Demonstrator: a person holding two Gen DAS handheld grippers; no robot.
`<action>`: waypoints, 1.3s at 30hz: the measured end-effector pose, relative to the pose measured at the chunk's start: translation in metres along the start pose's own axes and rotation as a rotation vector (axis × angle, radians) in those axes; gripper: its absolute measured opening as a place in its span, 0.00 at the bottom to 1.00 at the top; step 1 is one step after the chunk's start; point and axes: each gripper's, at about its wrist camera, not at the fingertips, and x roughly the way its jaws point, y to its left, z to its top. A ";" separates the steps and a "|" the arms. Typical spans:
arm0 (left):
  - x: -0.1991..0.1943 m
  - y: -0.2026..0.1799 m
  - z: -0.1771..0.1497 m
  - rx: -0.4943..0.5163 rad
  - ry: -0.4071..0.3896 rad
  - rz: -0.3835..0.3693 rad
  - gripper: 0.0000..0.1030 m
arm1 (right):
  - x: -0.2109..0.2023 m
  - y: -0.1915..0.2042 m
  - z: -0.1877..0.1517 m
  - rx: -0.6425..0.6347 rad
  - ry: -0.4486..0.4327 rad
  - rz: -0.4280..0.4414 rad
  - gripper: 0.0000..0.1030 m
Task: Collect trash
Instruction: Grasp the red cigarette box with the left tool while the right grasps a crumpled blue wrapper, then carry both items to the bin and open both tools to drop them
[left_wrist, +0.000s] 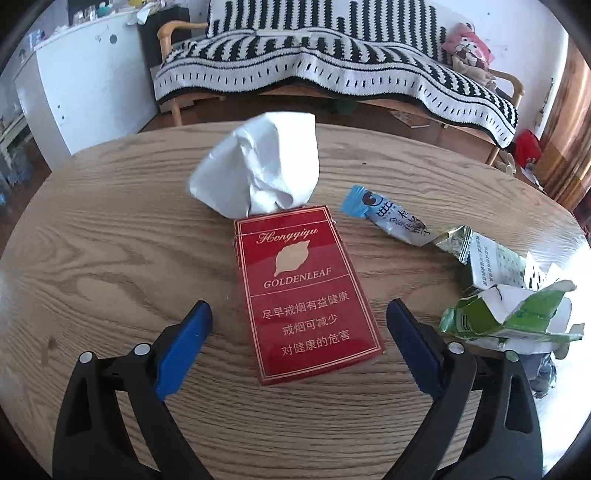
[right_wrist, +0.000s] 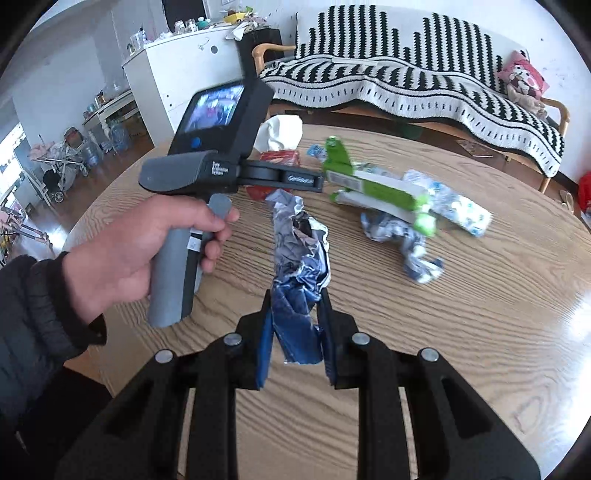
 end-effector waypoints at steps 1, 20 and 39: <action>-0.001 -0.001 -0.001 0.014 -0.007 0.010 0.68 | -0.008 -0.004 -0.004 0.006 -0.008 -0.007 0.22; -0.150 -0.058 -0.042 0.186 -0.181 -0.153 0.55 | -0.178 -0.157 -0.118 0.398 -0.168 -0.342 0.22; -0.260 -0.400 -0.253 0.790 -0.161 -0.799 0.55 | -0.349 -0.308 -0.385 1.037 -0.177 -0.823 0.22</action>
